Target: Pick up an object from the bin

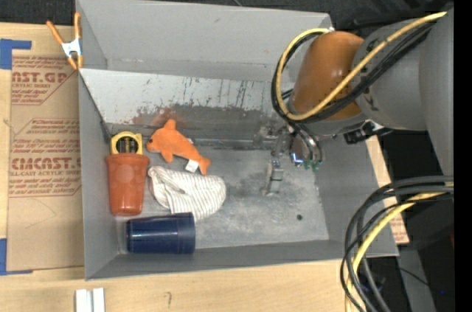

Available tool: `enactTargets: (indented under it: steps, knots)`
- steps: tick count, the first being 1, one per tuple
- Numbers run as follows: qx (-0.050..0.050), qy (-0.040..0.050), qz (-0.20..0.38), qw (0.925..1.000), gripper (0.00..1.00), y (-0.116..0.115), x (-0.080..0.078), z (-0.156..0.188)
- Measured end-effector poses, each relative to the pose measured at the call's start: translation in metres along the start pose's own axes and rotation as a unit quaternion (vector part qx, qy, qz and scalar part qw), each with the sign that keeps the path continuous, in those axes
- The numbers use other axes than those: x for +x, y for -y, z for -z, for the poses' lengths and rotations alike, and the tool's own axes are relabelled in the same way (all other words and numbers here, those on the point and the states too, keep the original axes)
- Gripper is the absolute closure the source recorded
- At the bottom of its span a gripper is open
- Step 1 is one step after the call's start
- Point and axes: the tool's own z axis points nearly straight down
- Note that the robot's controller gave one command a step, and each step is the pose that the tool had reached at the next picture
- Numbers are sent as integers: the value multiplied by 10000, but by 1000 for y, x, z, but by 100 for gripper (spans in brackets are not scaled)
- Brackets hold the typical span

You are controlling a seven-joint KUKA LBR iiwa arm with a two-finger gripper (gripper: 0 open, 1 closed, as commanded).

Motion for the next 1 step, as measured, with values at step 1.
enactTargets:
  steps: [1]
  knots:
    - [-2,-39,-301,9995,0,-32,18,-45]
